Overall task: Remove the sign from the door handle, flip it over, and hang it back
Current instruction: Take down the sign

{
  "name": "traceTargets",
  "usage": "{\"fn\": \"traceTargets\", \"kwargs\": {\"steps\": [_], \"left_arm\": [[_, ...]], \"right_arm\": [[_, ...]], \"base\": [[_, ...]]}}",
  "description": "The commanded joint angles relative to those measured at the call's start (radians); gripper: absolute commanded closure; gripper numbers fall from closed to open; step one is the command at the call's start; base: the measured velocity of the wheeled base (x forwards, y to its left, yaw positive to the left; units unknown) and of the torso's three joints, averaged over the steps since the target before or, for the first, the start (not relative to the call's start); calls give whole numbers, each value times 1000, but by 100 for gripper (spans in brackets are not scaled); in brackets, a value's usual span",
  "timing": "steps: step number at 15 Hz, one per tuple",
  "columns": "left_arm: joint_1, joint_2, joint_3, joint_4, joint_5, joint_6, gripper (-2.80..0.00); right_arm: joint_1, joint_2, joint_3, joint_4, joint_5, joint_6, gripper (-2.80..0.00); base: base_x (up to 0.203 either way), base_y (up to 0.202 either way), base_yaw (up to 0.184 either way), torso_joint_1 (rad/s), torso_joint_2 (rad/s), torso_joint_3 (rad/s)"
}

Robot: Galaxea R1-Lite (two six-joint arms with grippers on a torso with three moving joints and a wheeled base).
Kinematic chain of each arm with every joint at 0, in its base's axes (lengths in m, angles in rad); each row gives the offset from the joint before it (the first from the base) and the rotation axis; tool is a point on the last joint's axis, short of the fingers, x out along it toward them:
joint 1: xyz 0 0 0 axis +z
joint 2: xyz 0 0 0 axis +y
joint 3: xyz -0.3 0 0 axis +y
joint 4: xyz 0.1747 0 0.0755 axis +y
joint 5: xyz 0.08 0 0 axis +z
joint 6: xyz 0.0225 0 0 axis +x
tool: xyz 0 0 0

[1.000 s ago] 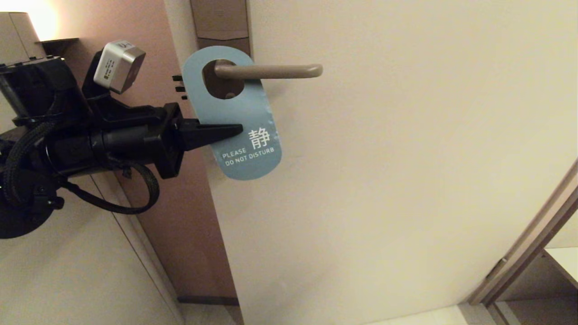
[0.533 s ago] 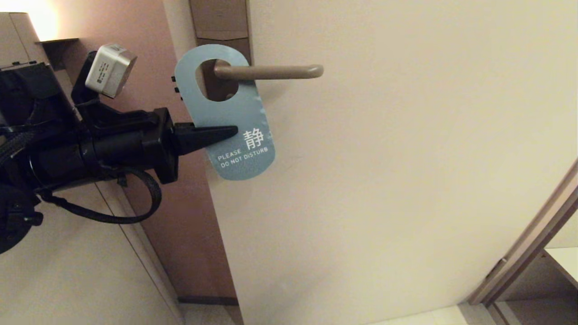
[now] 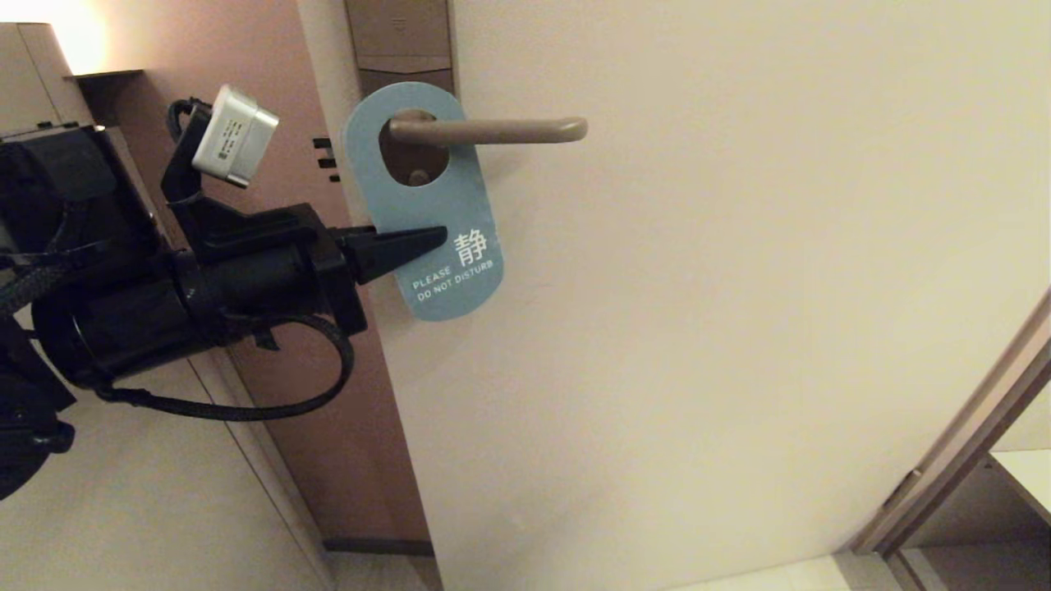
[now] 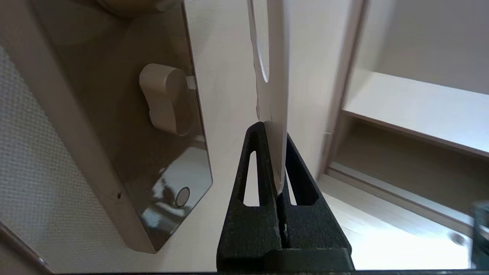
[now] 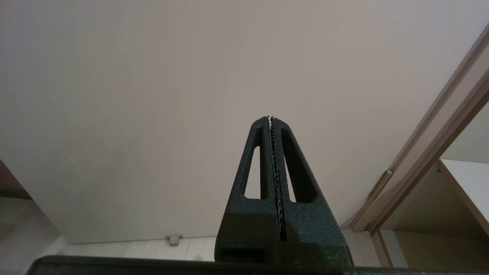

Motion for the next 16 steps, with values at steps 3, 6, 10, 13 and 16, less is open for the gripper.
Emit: {"fn": "traceTargets", "kwargs": {"steps": [3,6,10,13,16], "left_arm": [[-96,4,3,-5,185,9,0],[-202,30,3,-6,395,17,0],[-250,56,-4,-11,492,18,0],[-260,75,-23,-12,547,18,0],[-286,109,-64,-12,599,19,0]], "right_arm": [[0,1,0,0,0,-1,0],[0,1,0,0,0,-1,0],[0,1,0,0,0,-1,0],[0,1,0,0,0,0,0],[0,1,0,0,0,1,0]], "base": [[0,0,0,0,0,0],[0,0,0,0,0,0],[0,0,0,0,0,0],[0,0,0,0,0,0],[0,0,0,0,0,0]]}}
